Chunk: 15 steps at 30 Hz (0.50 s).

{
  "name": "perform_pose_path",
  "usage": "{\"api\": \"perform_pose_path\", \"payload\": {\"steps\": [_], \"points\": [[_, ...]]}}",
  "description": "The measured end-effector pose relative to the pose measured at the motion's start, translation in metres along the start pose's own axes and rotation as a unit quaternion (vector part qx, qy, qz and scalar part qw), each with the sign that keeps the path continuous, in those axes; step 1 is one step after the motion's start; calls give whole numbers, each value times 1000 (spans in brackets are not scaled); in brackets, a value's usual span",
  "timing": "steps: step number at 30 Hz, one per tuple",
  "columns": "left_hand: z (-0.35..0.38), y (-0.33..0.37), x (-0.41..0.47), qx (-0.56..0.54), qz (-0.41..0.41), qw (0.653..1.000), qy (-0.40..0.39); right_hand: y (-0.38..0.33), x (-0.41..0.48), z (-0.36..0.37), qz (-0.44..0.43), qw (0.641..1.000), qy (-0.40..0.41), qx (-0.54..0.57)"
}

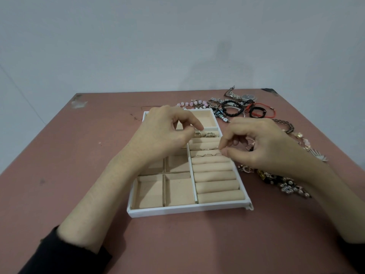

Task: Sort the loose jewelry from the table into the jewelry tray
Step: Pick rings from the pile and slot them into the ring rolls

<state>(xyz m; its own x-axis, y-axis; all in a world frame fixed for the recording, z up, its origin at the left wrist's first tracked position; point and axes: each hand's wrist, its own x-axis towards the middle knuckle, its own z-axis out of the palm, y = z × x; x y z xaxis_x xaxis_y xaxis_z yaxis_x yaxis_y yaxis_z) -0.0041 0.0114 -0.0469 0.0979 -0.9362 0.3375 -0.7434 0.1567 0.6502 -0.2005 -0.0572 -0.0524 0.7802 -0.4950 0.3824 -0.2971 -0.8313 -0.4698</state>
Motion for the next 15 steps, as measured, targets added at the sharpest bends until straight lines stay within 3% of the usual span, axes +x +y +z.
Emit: {"api": "perform_pose_path", "payload": {"steps": [12,15], "points": [[0,-3,1,-4,10,1000,9,4,1,5,49,998,-8,42],[1,-2,0,3,16,1000,15,3,2,2,70,995,28,59]]}}
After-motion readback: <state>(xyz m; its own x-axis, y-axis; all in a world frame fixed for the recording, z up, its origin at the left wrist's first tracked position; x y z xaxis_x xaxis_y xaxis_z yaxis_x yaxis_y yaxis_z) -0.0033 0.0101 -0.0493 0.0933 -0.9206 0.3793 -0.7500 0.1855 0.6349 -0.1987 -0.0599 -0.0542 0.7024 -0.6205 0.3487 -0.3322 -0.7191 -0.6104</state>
